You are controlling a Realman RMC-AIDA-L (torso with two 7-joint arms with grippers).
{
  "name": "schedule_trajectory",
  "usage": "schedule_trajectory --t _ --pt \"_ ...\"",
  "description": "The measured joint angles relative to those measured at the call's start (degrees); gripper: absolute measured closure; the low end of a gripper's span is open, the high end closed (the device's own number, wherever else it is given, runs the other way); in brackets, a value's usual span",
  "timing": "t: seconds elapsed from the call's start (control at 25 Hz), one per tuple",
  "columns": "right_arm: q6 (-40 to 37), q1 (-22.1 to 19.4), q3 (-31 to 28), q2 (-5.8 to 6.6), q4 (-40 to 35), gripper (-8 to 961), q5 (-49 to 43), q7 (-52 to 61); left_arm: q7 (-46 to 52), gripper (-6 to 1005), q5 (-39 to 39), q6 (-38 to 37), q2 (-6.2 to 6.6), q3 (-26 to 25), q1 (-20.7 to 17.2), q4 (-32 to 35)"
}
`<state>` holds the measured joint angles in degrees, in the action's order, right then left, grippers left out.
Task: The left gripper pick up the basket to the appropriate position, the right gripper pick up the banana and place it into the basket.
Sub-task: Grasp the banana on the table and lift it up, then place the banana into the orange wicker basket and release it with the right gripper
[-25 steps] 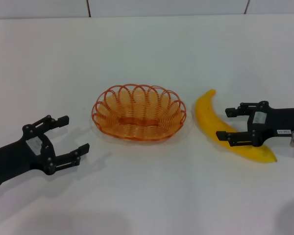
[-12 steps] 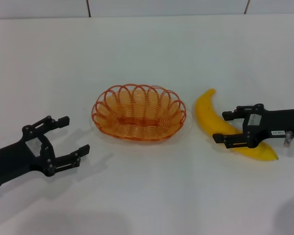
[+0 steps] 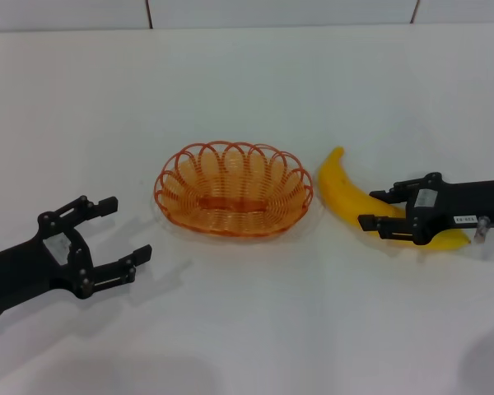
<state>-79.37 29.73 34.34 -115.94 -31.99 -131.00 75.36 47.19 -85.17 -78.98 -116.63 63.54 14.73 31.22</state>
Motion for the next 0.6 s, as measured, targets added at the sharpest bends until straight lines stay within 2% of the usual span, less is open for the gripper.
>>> schedule_trajectory --t 0.28,0.48,0.6 --pt "-0.21 0.35 -0.48 0.02 -0.11 481 0.49 0.00 0.00 123 0.00 -0.60 0.00 0.00 -0.06 0.15" --pt "-0.63 -0.18 -0.99 0.12 -1.90 465 8.23 -0.43 0.02 122 0.00 -0.68 0.00 0.00 -0.18 0.20" --pt "-3.60 -0.59 -0.60 0.16 -2.06 455 14.45 -3.42 1.07 122 -0.19 -0.79 0.02 -0.79 -0.23 0.05"
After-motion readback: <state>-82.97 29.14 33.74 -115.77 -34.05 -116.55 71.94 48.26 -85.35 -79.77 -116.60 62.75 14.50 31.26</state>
